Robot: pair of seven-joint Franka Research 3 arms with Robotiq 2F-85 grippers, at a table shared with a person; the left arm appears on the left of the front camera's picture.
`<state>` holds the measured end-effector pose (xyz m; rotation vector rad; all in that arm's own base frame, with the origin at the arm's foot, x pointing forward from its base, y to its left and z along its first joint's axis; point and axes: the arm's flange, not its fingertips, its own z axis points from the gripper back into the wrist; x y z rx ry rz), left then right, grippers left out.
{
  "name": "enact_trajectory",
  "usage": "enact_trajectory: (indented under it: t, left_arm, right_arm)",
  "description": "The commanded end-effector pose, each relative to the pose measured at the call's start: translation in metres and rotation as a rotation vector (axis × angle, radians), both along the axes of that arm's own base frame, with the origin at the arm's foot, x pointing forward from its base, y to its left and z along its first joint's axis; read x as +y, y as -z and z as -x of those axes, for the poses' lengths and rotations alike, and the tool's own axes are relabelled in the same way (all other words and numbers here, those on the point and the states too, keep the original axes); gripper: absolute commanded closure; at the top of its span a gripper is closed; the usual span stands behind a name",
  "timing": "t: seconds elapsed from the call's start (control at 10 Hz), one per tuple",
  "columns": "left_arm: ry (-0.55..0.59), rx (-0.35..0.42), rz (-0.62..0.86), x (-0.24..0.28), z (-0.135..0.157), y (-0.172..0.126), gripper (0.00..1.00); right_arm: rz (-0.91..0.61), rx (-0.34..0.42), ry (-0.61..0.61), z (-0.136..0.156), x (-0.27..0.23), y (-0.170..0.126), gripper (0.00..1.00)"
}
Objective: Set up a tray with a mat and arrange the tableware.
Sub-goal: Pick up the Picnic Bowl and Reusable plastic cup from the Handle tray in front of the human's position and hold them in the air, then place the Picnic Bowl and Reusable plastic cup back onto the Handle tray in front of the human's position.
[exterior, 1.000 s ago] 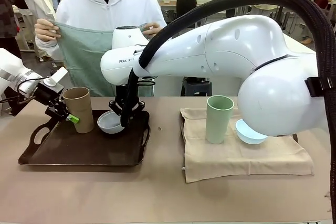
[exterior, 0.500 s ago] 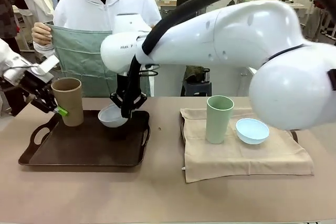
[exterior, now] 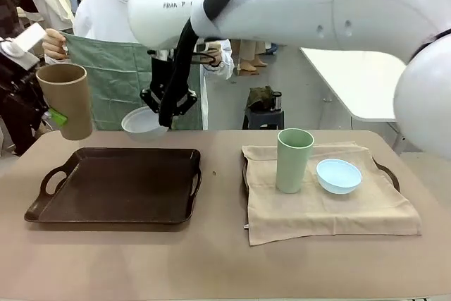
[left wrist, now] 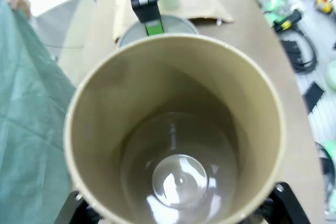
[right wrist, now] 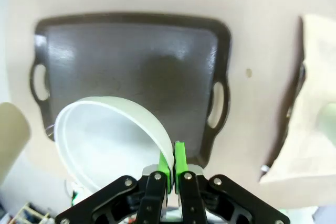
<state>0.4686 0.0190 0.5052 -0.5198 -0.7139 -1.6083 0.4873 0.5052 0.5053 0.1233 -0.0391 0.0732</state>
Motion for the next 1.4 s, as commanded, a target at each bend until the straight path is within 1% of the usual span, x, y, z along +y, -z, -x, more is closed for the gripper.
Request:
enact_trajectory:
  t: [0.0,0.2,0.3,0.4,0.5,1.3]
  left_arm:
    - [-0.025,-0.015,0.005,-0.006,0.019,-0.018,1.00]
    - [-0.041,-0.031,0.005,-0.007,0.027,-0.040,1.00]
    - [-0.048,-0.045,0.006,-0.005,0.030,-0.048,1.00]
    - [-0.053,-0.046,0.006,-0.005,0.034,-0.051,1.00]
    - [-0.028,-0.055,0.009,-0.004,0.024,-0.046,1.00]
    - [-0.028,-0.055,0.009,-0.004,0.024,-0.046,1.00]
  right_arm:
    - [-0.004,-0.025,0.021,0.026,-0.002,-0.014,1.00]
    - [-0.013,-0.056,0.015,0.041,0.005,-0.039,1.00]
    - [-0.018,-0.069,0.014,0.045,0.006,-0.045,1.00]
    - [-0.022,-0.064,0.001,0.042,0.000,-0.044,1.00]
    - [-0.039,-0.046,-0.016,0.039,0.010,-0.048,1.00]
    - [-0.039,-0.046,-0.016,0.039,0.010,-0.048,1.00]
